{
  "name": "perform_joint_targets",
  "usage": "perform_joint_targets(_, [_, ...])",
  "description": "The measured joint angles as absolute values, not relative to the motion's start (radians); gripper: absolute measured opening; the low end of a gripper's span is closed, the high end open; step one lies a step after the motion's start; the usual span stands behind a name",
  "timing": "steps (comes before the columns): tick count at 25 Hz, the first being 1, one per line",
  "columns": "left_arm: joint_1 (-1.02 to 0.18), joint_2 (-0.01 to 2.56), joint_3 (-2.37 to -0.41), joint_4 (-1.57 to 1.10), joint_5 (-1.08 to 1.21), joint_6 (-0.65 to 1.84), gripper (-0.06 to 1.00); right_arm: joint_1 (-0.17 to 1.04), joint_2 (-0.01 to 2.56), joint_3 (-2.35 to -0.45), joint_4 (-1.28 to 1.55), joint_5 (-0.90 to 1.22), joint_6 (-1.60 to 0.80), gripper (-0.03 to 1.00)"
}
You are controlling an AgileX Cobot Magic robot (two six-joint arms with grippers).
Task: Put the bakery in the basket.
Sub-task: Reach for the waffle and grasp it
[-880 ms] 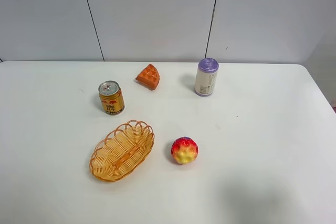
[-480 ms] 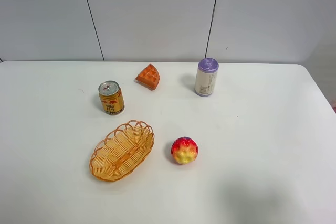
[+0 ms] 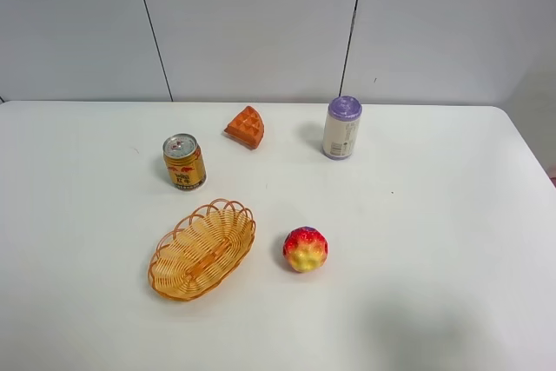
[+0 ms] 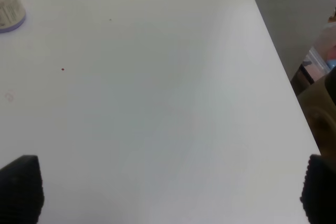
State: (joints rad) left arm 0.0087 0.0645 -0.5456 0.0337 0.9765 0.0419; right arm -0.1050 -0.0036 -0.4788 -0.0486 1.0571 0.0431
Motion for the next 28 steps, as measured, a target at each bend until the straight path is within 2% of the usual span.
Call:
perform_joint_targets(5, [0.009, 0.365, -0.685, -0.028, 0.656, 0.016, 0.98, -0.105, -0.004, -0.479, -0.049, 1.057, 0.043, 0.99])
perform_joint_targets(11, [-0.012, 0.853, -0.949, -0.132, 0.553, 0.012, 0.98, -0.105, -0.004, -0.479, -0.049, 1.057, 0.043, 0.99])
perform_joint_targets(21, [-0.384, 1.453, -1.337, -0.108, 0.486, 0.01, 0.98, -0.105, -0.004, -0.479, -0.049, 1.057, 0.043, 0.99])
perform_joint_targets(28, [-0.473, 1.813, -1.558, -0.108, 0.574, 0.01, 0.98, -0.105, -0.004, -0.479, -0.049, 1.057, 0.043, 0.99])
